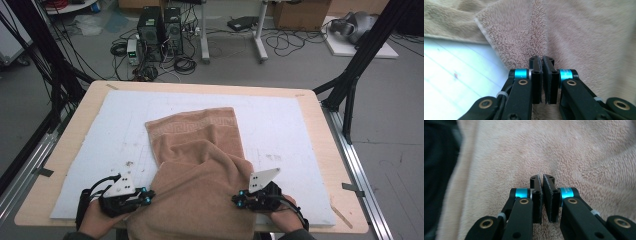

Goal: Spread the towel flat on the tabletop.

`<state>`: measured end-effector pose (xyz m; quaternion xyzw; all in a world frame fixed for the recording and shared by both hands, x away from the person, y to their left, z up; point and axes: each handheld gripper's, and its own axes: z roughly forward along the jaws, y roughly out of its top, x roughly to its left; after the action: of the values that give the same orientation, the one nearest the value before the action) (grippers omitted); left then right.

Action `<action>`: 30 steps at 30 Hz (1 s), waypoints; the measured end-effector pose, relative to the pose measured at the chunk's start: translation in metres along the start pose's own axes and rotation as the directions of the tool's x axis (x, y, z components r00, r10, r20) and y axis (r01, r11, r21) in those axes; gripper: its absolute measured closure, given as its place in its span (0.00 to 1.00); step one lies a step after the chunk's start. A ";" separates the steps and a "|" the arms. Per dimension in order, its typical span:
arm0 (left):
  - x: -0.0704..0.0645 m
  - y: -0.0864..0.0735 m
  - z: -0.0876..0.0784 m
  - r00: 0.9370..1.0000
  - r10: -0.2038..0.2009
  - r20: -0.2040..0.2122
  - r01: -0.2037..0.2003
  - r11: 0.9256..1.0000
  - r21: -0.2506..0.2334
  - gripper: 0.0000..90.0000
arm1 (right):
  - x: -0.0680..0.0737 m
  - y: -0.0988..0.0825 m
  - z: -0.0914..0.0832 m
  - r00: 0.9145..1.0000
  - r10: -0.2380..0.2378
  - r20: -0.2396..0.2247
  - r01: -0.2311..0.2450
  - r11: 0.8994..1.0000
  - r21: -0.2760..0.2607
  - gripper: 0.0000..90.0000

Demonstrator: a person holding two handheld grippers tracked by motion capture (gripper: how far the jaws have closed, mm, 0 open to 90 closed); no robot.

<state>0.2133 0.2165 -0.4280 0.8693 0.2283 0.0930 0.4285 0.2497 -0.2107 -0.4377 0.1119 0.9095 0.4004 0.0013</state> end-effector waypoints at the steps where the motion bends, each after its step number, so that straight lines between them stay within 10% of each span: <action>1: -0.002 -0.001 -0.005 1.000 -0.007 0.028 0.007 1.000 -0.015 0.94 | 0.005 0.002 -0.001 1.000 -0.007 -0.009 0.007 1.000 -0.006 0.95; 6: 0.002 0.008 -0.014 1.000 -0.015 0.026 0.017 0.997 -0.074 0.78 | 0.005 0.014 -0.017 0.998 -0.026 0.060 0.030 0.998 -0.059 0.84; 11: 0.027 0.025 0.013 0.999 -0.028 -0.014 0.027 0.996 -0.090 0.74 | -0.020 0.015 -0.010 0.993 0.009 0.120 -0.009 1.000 -0.007 0.72; 17: 0.043 0.029 0.060 1.000 -0.018 -0.023 0.020 0.998 0.058 0.79 | -0.036 0.010 0.012 0.994 0.025 0.107 -0.029 0.999 0.036 0.76; 21: 0.036 0.027 0.056 0.999 0.006 -0.036 -0.004 0.998 0.058 0.95 | -0.032 0.010 0.011 0.996 0.012 0.083 -0.015 0.999 0.033 0.93; 30: 0.006 0.000 0.015 1.000 0.000 -0.015 0.001 0.999 0.042 0.95 | -0.002 0.011 0.009 1.000 -0.026 0.000 0.026 0.999 0.022 0.93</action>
<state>0.2239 0.2085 -0.4375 0.8774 0.2337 0.0947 0.4082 0.2545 -0.1974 -0.4365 0.1003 0.9151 0.3904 0.0054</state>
